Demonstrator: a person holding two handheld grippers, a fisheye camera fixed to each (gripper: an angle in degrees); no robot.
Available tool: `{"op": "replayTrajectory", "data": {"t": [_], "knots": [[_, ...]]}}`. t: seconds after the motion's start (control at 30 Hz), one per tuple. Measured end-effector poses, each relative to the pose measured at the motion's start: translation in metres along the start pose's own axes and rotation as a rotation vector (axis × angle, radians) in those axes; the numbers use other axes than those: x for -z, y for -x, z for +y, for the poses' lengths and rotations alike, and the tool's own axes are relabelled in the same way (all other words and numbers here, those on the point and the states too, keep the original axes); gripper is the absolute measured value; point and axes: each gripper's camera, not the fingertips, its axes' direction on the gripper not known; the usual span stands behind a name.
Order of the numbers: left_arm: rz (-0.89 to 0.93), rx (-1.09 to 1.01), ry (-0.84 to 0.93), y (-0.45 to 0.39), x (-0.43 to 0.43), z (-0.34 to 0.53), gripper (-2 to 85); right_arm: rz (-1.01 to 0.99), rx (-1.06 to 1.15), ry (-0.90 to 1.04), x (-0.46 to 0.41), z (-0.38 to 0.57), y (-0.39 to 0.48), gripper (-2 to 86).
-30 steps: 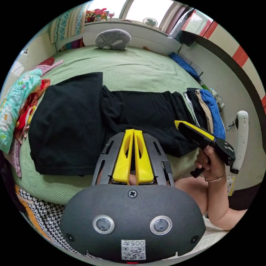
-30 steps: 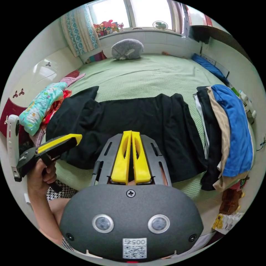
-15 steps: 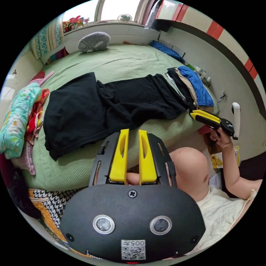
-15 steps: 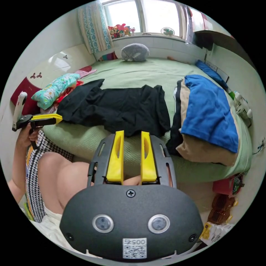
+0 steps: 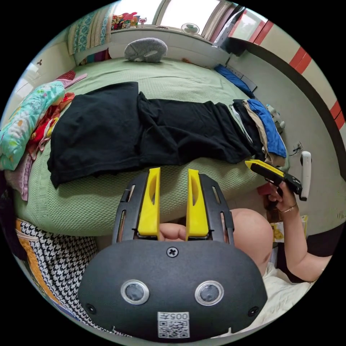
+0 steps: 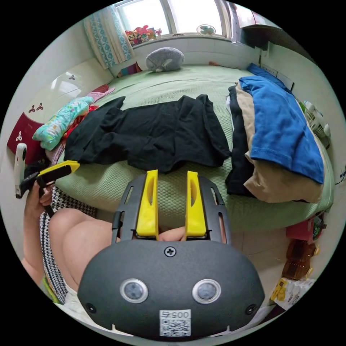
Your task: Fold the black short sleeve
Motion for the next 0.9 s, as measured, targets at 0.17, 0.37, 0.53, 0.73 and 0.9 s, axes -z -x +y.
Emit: {"op": "replayTrajectory", "data": {"t": [0.17, 0.37, 0.53, 0.73, 0.9], "knots": [[-0.038, -0.047, 0.020, -0.008, -0.005, 0.008, 11.0, 0.029, -0.047, 0.066, -0.023, -0.018, -0.011, 6.4], [-0.138, -0.031, 0.000, -0.010, -0.001, 0.013, 11.1, -0.041, -0.067, 0.015, 0.023, -0.039, -0.019, -1.1], [-0.107, -0.082, -0.072, -0.027, 0.013, -0.004, 12.0, -0.029, 0.022, -0.031, 0.083, -0.090, 0.003, -1.4], [-0.099, -0.155, -0.135, -0.062, 0.004, -0.027, 16.3, -0.012, 0.101, -0.071, 0.126, -0.141, 0.039, -1.4], [-0.085, -0.168, -0.202, -0.077, -0.004, -0.042, 18.0, -0.003, 0.137, -0.077, 0.145, -0.170, 0.063, -1.4]]}}
